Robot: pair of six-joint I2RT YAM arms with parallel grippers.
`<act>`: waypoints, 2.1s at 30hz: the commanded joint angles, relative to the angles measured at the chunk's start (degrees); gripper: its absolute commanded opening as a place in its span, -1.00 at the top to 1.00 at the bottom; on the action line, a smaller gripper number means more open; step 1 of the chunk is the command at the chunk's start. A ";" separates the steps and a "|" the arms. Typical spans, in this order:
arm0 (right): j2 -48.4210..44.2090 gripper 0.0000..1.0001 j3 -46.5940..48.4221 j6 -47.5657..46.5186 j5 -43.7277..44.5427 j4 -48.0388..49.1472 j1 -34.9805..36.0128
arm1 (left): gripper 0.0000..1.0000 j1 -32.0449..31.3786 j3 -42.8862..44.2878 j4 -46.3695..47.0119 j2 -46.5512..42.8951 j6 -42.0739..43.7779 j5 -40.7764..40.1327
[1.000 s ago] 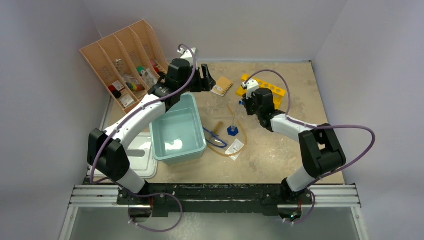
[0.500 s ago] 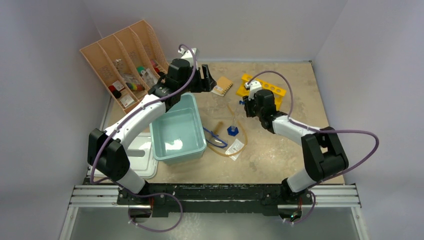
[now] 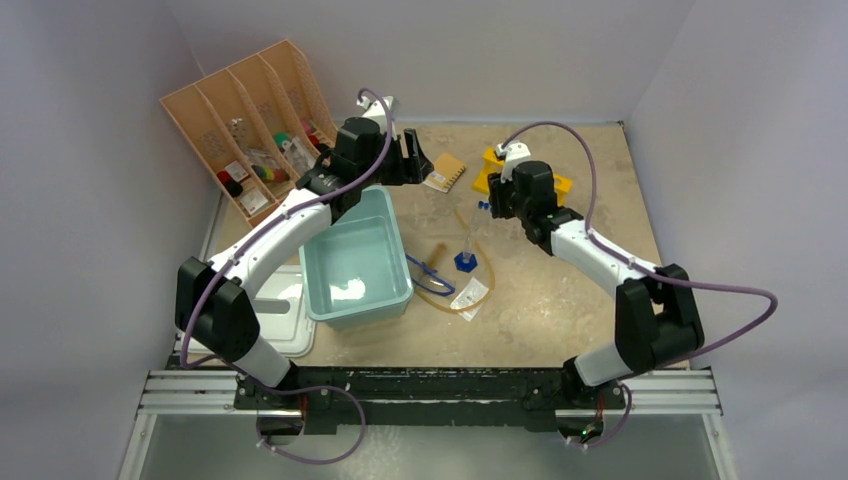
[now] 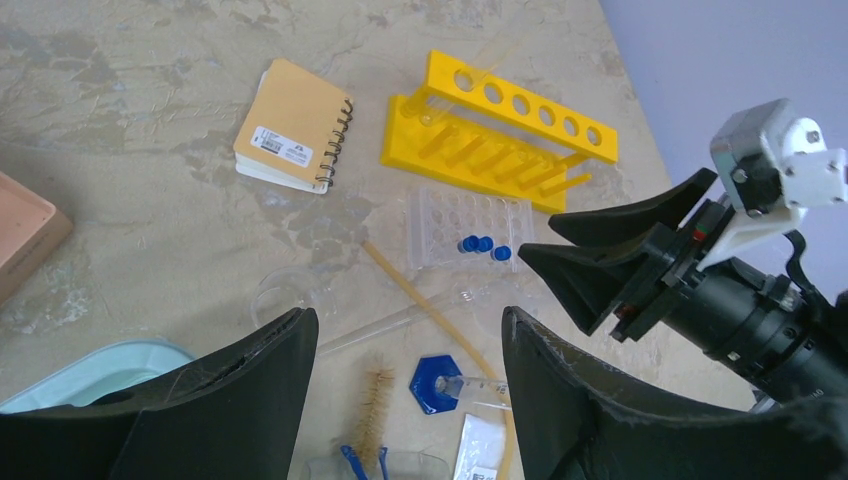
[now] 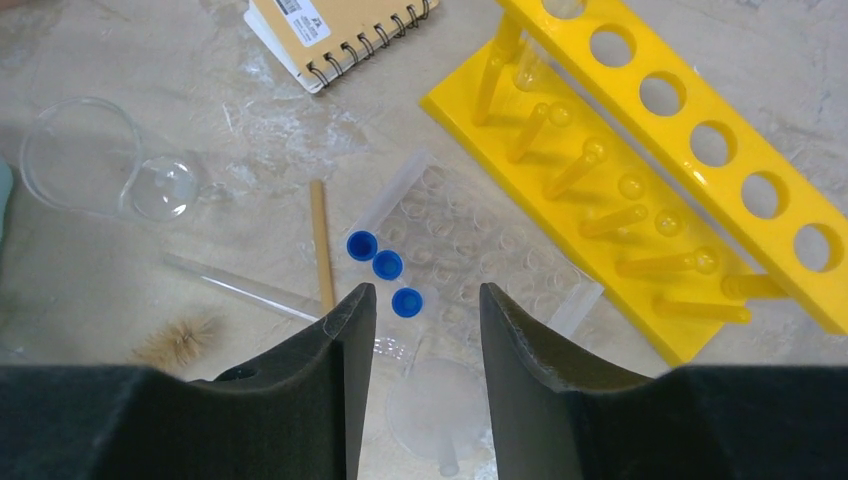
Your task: Organize the chemistry lab equipment
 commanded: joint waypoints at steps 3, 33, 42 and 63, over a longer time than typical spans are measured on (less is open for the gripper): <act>3.90 0.08 4.93 2.99 -0.72 -4.04 -0.25 | -0.34 0.44 -0.10 1.45 -2.34 -0.33 0.81; 2.42 -0.01 8.40 5.39 -1.18 -10.03 -0.27 | -0.34 0.53 -0.06 0.95 -2.63 0.39 0.23; -4.13 -0.07 9.52 11.96 2.32 -19.40 -0.38 | -0.34 0.53 -0.30 1.22 -4.14 0.40 0.19; -24.33 -0.35 -1.60 9.13 -15.83 -17.95 0.14 | -0.32 0.53 -9.45 2.36 -13.67 -1.51 -0.53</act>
